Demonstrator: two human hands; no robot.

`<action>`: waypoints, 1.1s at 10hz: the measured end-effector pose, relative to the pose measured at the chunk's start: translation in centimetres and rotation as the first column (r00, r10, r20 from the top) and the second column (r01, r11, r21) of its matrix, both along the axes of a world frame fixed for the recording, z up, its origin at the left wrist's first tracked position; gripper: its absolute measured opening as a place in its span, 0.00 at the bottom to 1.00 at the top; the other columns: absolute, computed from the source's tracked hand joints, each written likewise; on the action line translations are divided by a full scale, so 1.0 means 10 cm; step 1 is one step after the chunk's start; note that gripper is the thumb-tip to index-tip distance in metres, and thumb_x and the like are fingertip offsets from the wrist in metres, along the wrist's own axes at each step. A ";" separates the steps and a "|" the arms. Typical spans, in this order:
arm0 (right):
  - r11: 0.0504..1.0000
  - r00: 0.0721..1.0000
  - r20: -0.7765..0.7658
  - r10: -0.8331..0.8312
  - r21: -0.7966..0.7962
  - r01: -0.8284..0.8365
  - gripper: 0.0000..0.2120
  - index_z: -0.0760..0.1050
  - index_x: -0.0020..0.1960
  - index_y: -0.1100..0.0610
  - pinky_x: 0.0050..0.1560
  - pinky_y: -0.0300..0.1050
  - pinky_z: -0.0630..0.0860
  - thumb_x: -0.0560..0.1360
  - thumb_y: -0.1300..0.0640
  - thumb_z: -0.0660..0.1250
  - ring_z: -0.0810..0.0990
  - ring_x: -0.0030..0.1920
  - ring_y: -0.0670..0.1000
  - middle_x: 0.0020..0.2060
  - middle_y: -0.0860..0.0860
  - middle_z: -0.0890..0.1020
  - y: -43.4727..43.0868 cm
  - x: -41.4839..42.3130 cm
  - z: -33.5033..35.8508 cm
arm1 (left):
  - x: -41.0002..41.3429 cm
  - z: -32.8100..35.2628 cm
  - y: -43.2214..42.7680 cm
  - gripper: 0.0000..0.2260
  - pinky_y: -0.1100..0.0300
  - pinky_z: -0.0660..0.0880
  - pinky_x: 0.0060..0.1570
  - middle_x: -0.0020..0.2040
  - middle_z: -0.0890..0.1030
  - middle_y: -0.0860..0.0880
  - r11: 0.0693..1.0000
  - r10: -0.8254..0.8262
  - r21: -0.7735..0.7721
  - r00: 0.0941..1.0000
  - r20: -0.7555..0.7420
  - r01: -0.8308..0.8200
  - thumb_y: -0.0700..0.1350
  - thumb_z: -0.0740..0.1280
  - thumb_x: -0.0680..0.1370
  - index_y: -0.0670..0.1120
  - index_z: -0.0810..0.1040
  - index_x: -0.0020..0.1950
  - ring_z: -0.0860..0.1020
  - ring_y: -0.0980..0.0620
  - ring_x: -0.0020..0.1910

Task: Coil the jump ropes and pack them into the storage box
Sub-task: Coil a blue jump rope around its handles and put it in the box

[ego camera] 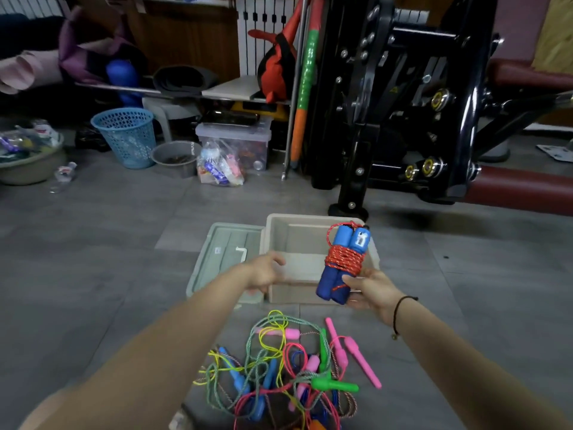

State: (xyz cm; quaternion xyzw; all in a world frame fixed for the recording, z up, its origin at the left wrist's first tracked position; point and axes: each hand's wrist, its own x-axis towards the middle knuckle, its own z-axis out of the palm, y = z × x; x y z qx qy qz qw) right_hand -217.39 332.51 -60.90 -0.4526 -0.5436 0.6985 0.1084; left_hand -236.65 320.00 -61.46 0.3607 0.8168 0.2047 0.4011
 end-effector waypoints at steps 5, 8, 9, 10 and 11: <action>0.990 0.995 0.008 -0.100 -0.096 0.100 0.20 0.66 0.67 0.58 0.31 0.50 0.80 0.78 0.72 0.56 0.76 0.51 0.61 0.53 0.61 0.75 1.08 -1.60 -1.45 | -1.04 -1.78 1.12 0.46 0.49 0.51 0.75 0.79 0.42 0.52 0.994 0.108 0.010 0.934 -0.340 -0.111 0.66 0.65 0.72 0.49 0.42 0.78 0.46 0.45 0.77; 0.960 0.857 0.447 0.255 -0.226 -0.168 0.07 0.72 0.55 0.63 0.51 0.55 0.80 0.78 0.66 0.58 0.81 0.50 0.59 0.47 0.60 0.80 1.52 -2.21 -2.31 | -0.94 -2.35 1.23 0.38 0.65 0.54 0.69 0.76 0.38 0.64 0.834 0.417 0.433 0.905 -0.087 -0.343 0.60 0.62 0.76 0.55 0.41 0.78 0.52 0.65 0.71; 0.931 0.830 0.429 0.356 -0.240 -0.275 0.17 0.70 0.64 0.61 0.56 0.59 0.77 0.76 0.68 0.61 0.80 0.52 0.58 0.52 0.58 0.79 1.63 -2.31 -2.67 | -0.90 -2.37 1.28 0.32 0.69 0.51 0.64 0.76 0.41 0.66 0.811 0.438 0.459 0.897 -0.065 -0.363 0.59 0.57 0.79 0.56 0.45 0.78 0.50 0.71 0.65; 0.922 0.853 0.369 0.369 -0.264 -0.284 0.18 0.69 0.64 0.58 0.57 0.62 0.75 0.77 0.71 0.58 0.77 0.51 0.60 0.50 0.57 0.77 1.59 -2.39 -2.82 | -0.86 -2.40 1.32 0.28 0.71 0.50 0.63 0.75 0.42 0.69 0.800 0.435 0.475 0.900 -0.037 -0.367 0.59 0.54 0.79 0.59 0.47 0.77 0.46 0.79 0.62; 0.899 0.760 0.485 0.431 -0.157 -0.410 0.18 0.67 0.68 0.56 0.56 0.50 0.76 0.79 0.64 0.58 0.75 0.57 0.59 0.61 0.60 0.74 1.55 -2.45 -2.77 | -0.85 -2.39 1.33 0.27 0.71 0.50 0.63 0.74 0.43 0.69 0.805 0.422 0.472 0.906 -0.029 -0.360 0.58 0.54 0.80 0.59 0.47 0.77 0.41 0.89 0.53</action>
